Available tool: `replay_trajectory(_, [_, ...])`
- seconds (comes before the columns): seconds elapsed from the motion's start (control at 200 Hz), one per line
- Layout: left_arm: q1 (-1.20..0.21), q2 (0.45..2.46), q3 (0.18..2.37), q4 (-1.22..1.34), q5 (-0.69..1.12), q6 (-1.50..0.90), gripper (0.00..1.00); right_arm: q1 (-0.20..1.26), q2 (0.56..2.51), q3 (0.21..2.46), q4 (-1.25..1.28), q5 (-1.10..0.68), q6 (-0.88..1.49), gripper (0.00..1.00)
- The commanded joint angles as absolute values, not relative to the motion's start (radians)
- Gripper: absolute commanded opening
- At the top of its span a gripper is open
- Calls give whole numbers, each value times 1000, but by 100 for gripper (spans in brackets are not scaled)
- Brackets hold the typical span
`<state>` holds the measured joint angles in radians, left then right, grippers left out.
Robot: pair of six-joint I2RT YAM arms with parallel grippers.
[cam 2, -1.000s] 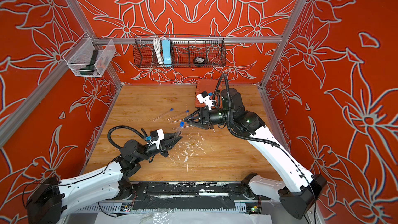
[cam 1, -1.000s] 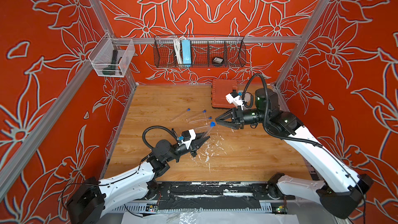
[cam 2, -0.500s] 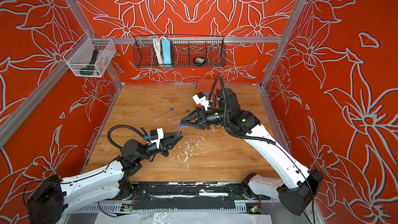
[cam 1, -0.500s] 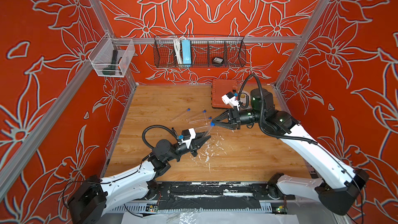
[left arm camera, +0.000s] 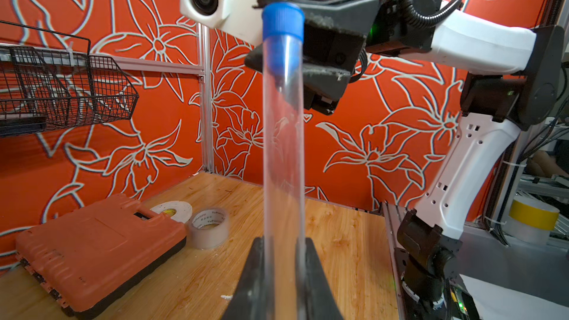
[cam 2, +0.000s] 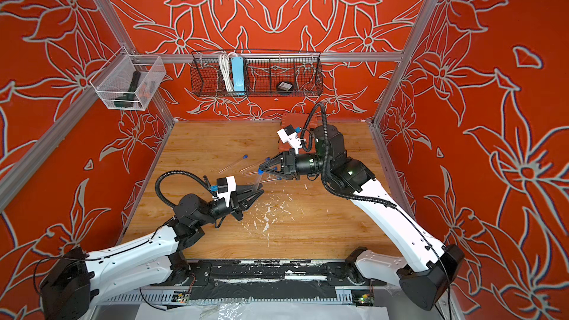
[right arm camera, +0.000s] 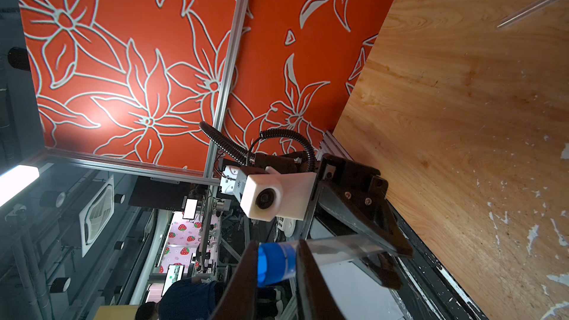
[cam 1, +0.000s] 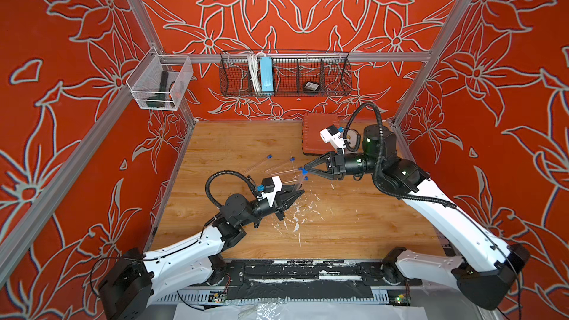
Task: Insert stoppers into test tubes
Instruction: Insert the stopper into the test tube, then place the test tube at the center of the board.
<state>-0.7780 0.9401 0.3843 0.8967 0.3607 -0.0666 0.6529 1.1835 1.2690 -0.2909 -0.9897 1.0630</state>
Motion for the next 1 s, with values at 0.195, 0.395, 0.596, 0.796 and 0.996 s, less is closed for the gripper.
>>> replay_trajectory(0.195, [-776,910,513,1017,304,-45,0,676,1221,1175,-429,-1008,1029,23])
replay_trajectory(0.395, [-776,921,559,537,184,175,0,532,1167,1325,-359,-1010,974,47])
replay_trajectory(0.596, [-776,1033,660,105,23,357,0,344,1149,1460,-599,-930,753,56])
replay_trajectory(0.796, [-776,1079,684,37,-56,457,0,295,1147,1445,-840,-751,585,54])
replay_trajectory(0.996, [-772,1116,689,41,-32,541,0,284,1150,1431,-942,-660,521,54])
